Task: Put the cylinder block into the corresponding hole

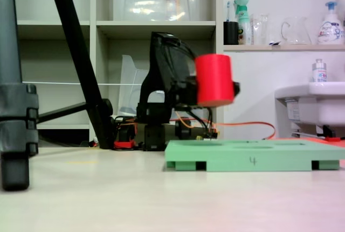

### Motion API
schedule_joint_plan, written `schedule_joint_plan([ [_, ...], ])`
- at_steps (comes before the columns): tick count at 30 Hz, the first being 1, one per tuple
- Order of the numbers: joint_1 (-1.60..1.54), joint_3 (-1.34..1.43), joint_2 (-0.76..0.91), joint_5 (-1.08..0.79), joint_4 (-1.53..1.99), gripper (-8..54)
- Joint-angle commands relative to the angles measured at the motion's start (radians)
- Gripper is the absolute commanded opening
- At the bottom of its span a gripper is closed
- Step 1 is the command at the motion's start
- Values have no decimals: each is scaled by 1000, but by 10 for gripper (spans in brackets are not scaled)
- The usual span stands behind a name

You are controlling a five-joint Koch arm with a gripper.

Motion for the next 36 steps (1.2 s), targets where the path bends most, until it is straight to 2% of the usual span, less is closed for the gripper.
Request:
schedule_joint_plan([
  [1, -48, -80, -17, 15, 23, 294],
  [14, -94, -341, -270, 15, 143, 294],
  [32, -95, -466, -383, 15, 209, 297],
  [34, -92, -466, -397, 14, 206, 316],
  [36, -92, -448, -396, 8, 206, 368],
])
